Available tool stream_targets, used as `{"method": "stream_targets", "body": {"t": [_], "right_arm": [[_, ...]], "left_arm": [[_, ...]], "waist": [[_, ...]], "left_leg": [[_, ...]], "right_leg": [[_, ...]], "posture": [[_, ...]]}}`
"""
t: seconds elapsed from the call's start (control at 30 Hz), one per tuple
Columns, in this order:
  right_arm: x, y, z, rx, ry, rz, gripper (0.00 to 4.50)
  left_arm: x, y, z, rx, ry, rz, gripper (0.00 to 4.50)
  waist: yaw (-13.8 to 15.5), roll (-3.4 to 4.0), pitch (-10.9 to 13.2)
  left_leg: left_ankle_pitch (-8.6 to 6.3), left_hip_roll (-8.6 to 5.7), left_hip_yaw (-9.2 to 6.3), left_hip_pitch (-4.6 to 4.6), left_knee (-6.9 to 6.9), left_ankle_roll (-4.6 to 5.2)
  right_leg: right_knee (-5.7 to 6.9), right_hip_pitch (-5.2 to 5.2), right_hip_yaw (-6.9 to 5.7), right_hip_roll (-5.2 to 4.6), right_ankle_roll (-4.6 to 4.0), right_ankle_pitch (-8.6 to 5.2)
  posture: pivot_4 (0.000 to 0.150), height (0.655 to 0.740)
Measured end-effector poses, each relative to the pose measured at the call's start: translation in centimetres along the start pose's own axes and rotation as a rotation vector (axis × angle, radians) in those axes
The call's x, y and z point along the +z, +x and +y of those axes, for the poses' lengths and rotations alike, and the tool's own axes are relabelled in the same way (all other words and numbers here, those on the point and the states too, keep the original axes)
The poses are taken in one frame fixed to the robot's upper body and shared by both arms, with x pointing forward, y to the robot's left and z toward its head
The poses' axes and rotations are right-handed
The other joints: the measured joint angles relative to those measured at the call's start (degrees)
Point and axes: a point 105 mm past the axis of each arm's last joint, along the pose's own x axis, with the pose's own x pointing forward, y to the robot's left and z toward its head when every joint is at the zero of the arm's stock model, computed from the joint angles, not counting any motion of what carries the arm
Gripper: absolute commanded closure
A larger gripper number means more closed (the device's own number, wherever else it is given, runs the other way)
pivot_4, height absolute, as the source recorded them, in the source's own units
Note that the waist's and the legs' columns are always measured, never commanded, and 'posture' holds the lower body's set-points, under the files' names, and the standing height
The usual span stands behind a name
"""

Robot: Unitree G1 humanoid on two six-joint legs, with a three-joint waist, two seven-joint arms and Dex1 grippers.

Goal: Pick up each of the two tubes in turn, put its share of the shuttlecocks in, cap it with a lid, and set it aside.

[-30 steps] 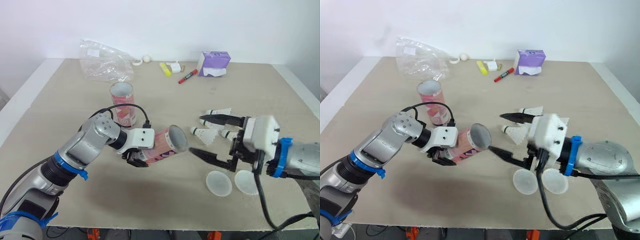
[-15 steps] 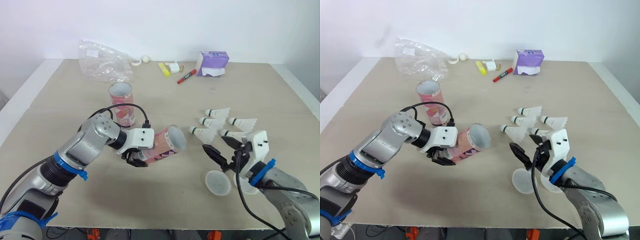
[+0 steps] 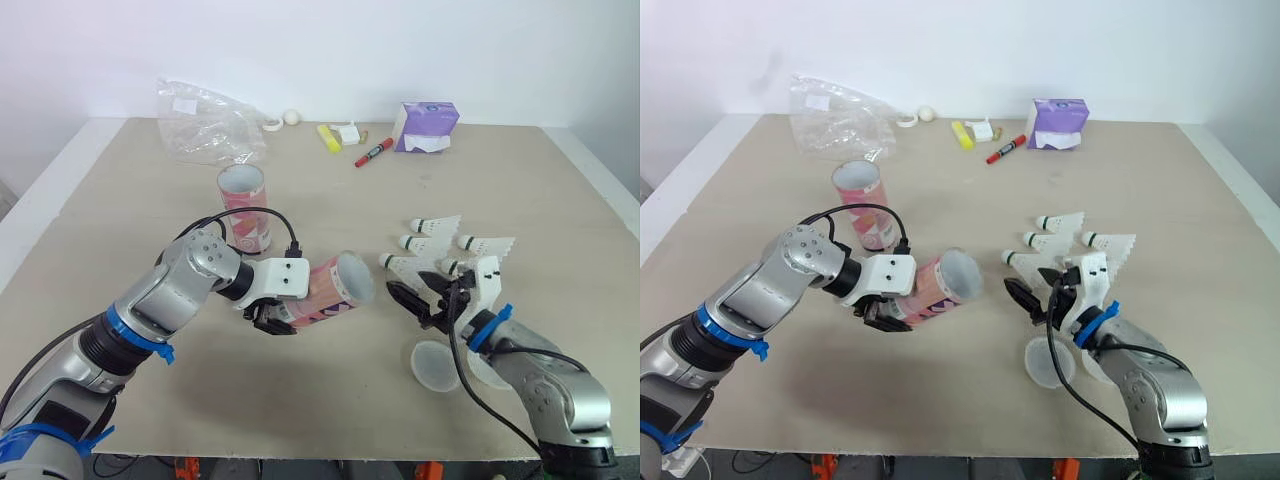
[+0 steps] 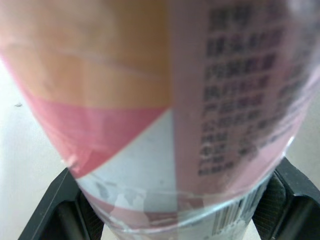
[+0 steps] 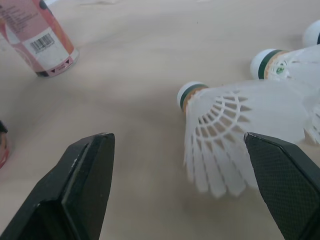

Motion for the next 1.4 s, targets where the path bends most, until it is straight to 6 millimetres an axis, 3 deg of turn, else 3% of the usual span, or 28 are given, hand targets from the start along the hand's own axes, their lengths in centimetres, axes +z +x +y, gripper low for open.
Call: {"method": "stream_targets", "body": {"t": [0.03,0.1,0.33,0.6,0.77,0.93,1.13,1.4], "right_arm": [[0.1,0.2,0.1,0.006,0.002,-0.003,0.45],[0.1,0.9,0.3,0.017,0.014,-0.008,1.14],[-0.1,1.5,-0.2,0.005,0.029,-0.001,4.49],[0.2,1.2,0.4,0.045,-0.015,0.006,4.49],[5.5,-0.9,3.7,0.217,-0.328,-0.095,4.49],[10.1,-5.1,8.0,0.467,-0.838,-0.136,4.49],[8.7,-5.9,9.4,0.580,-0.985,-0.051,4.49],[7.1,-4.3,11.0,0.668,-1.043,-0.041,4.49]], "left_arm": [[0.0,0.0,0.0,0.001,0.001,0.000,1.23],[0.0,0.0,-0.1,0.004,0.001,-0.002,1.23],[0.1,0.0,-0.3,0.015,0.006,-0.004,1.23],[0.1,0.1,-0.3,0.016,0.007,-0.007,1.23],[0.1,0.1,-0.3,0.014,0.008,-0.009,1.23],[-0.1,0.0,-0.1,0.012,0.003,-0.012,1.23],[-0.2,0.1,0.0,0.014,0.000,-0.014,1.23],[-0.2,0.1,0.1,0.014,-0.003,-0.017,1.23]], "waist": [[0.00,0.00,0.00],[0.03,0.01,0.00],[0.08,0.01,-0.01],[0.08,0.06,0.02],[0.08,0.08,0.04],[0.13,0.11,0.06],[0.10,0.08,0.05],[0.13,0.08,0.05]], "left_leg": [[0.00,0.00,0.00,0.00,0.00,0.00],[0.00,0.00,0.00,0.00,0.00,0.00],[0.00,-0.01,-0.02,-0.04,-0.05,0.00],[0.00,-0.02,-0.01,-0.05,-0.04,0.00],[-0.01,-0.02,-0.03,-0.05,-0.05,0.00],[-0.02,-0.03,-0.03,-0.01,-0.04,0.02],[-0.01,-0.04,-0.01,-0.01,0.07,0.02],[0.00,-0.04,-0.01,-0.02,0.09,0.01]], "right_leg": [[0.00,0.00,0.00,0.00,0.00,0.00],[0.00,0.01,0.00,0.00,0.01,0.00],[-0.01,-0.01,0.00,-0.01,0.09,-0.01],[-0.01,-0.01,0.00,-0.02,0.11,0.00],[-0.02,0.00,-0.01,-0.02,0.14,-0.03],[-0.05,0.04,-0.02,-0.03,0.15,-0.05],[-0.05,0.05,-0.01,-0.05,-0.03,-0.06],[-0.05,0.05,-0.01,-0.04,-0.08,-0.04]], "posture": [[0.150,0.7400],[0.150,0.7400],[0.150,0.7400],[0.150,0.7400],[0.150,0.7400],[0.150,0.7400],[0.150,0.7400],[0.150,0.7400]]}}
